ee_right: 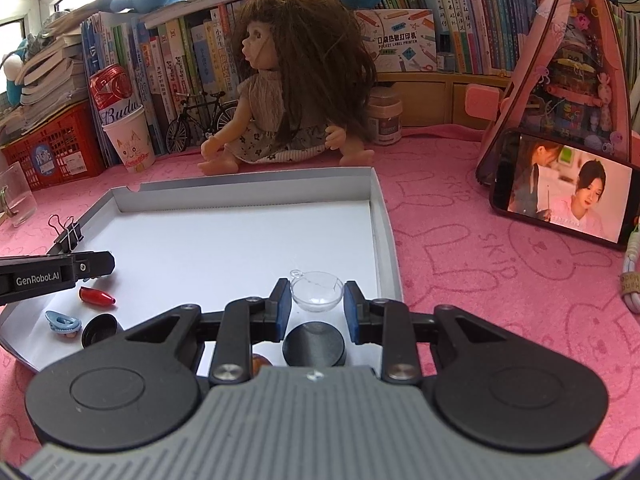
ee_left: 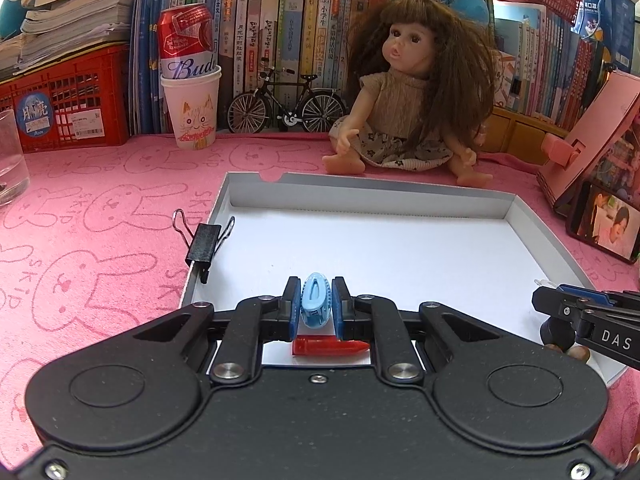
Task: Organize rigid objects
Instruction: 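Carry the clip into the tray with the left tool while the right carries the clear lid, release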
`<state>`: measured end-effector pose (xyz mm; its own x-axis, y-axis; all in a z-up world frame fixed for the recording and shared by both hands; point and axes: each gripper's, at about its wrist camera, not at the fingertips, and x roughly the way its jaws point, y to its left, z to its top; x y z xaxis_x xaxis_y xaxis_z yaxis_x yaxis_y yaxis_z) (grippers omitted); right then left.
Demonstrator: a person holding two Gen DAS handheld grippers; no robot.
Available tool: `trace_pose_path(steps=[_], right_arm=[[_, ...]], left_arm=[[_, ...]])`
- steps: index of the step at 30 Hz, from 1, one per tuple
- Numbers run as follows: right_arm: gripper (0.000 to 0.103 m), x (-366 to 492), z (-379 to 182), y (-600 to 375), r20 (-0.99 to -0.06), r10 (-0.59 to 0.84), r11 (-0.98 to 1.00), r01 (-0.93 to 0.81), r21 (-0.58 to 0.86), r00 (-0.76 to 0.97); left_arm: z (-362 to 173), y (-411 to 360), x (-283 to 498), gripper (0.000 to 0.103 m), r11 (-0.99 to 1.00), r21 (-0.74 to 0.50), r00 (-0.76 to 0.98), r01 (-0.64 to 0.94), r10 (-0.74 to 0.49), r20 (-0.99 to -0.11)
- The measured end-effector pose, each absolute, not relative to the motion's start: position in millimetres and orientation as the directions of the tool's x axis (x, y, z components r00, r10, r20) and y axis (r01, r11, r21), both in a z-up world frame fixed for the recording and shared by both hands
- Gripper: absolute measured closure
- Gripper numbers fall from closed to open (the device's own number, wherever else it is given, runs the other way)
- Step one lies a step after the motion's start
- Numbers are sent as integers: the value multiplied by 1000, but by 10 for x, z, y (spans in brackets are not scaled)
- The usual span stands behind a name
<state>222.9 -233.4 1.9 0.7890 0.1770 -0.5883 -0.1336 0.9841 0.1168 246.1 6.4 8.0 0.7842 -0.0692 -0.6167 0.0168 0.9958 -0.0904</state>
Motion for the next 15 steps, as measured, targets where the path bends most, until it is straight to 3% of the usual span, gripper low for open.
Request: trace_pose_path(steps=[13, 15], right_arm=[[69, 2245, 11, -2290, -597, 172, 985, -135, 107, 784], [65, 2246, 16, -2297, -596, 173, 985, -132, 112, 784]], left_arm=[[49, 48, 2491, 87, 996, -92, 769, 15, -70, -635], [58, 44, 2485, 84, 996, -92, 771, 15, -70, -633]])
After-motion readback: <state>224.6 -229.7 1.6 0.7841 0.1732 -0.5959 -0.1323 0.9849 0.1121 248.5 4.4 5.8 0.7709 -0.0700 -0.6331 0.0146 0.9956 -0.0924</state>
